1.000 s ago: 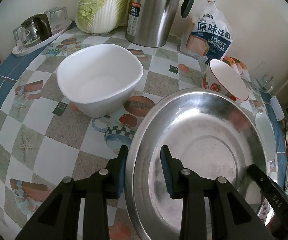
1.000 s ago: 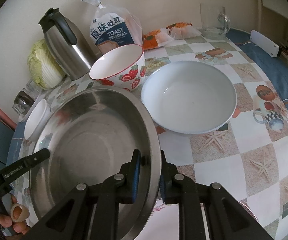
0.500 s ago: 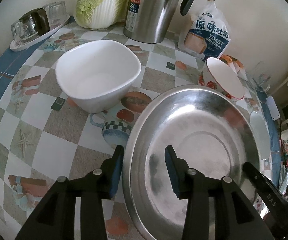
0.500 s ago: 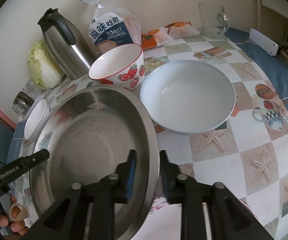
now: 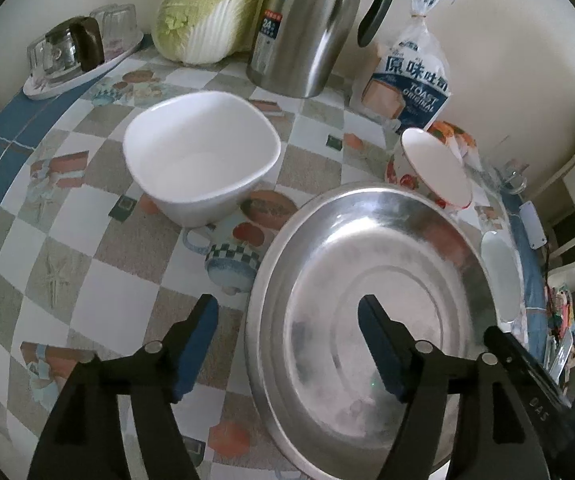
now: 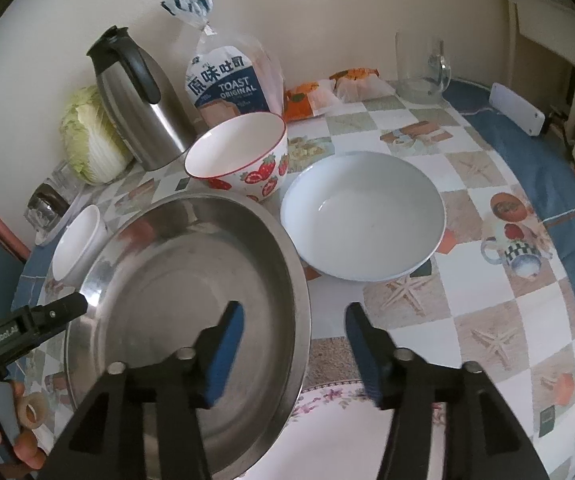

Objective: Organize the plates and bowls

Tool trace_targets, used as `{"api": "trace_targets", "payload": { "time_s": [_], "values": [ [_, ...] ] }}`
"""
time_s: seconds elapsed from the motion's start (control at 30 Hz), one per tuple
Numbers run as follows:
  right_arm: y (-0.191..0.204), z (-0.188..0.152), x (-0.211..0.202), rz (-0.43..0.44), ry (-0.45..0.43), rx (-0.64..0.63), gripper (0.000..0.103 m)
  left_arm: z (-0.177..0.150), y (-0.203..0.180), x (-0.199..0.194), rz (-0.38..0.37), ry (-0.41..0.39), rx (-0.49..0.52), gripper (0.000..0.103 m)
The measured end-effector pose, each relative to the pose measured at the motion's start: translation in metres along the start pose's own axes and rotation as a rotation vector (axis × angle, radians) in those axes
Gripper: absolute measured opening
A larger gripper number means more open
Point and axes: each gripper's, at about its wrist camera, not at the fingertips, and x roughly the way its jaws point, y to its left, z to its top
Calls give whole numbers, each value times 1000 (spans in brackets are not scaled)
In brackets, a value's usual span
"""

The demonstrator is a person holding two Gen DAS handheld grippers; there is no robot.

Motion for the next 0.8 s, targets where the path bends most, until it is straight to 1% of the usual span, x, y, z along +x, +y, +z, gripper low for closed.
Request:
{"api": "trace_targets", "payload": {
  "time_s": [0.07,0.13,0.23,0.3,0.33,0.37,0.43,0.47,0.5,0.73,0.8],
  "values": [
    [2,0,-3,-3,-8,-12,63,-2,0,2,14,9,4,85],
    [5,-1,-6,-9,-10,-25,66,-5,2,1,18,12,1,85],
    [8,-4,-12,-22,-19,-37,74,-7,5,-3,20,7,-7,85],
    [9,-5,-15,-25,-25,-37,82,-9,7,-8,22,-10,-7,87],
    [9,-5,-17,-24,-29,-33,84,-10,8,-10,18,-20,-7,90],
    [9,-6,-19,-25,-31,-30,87,-11,10,-13,12,-31,-6,97],
    [9,-9,-23,-24,-33,-18,92,-12,11,-16,7,-44,-7,98],
    [10,-9,-24,-20,-36,-14,100,-13,12,-19,3,-53,-10,98],
    [10,-11,-27,-17,-44,-11,103,-13,12,-20,3,-58,-12,98],
    [15,-18,-44,-3,-79,-9,103,-17,16,-38,20,-133,-35,98],
    [15,-21,-48,7,-83,-8,103,-20,17,-45,11,-161,-44,98]
  ]
}}
